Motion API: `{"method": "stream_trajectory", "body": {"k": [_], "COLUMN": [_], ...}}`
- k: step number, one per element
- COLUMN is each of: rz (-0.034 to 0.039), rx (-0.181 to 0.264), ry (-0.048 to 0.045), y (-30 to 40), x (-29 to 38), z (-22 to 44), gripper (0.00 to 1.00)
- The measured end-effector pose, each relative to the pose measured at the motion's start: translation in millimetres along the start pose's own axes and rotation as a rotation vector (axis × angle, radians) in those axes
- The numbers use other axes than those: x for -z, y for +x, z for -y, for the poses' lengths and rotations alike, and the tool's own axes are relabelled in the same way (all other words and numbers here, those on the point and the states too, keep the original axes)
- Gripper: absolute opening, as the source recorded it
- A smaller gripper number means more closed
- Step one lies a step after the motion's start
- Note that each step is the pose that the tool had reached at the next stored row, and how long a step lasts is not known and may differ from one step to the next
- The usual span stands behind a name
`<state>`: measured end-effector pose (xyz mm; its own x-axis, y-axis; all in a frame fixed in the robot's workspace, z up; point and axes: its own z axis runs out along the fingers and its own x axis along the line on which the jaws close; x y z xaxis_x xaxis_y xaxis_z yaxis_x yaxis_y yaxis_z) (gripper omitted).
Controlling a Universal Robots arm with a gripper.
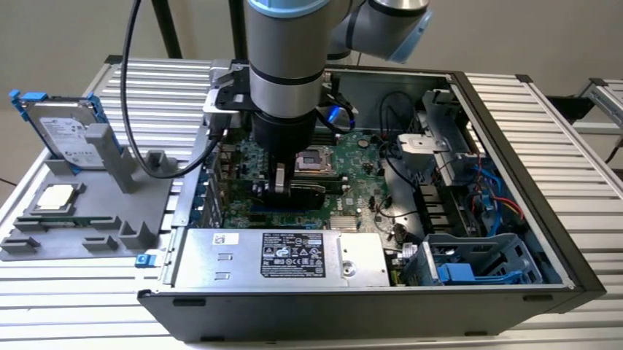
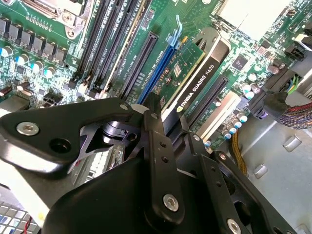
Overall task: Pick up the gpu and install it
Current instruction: 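Press down on the gpu until it lock into place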
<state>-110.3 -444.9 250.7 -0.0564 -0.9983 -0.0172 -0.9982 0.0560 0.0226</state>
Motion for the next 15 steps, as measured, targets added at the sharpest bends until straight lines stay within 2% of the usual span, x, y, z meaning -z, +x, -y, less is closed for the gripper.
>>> {"method": "stream_trajectory", "body": {"k": [6, 15], "rz": [-0.0004, -0.0052], "rx": [0.000, 0.008], "ry": [-0.0001, 0.0001], "y": [0.0, -3.4], "x": [0.1, 0.5], "z": [0.0, -0.2], "gripper": [0.00, 0.00]}}
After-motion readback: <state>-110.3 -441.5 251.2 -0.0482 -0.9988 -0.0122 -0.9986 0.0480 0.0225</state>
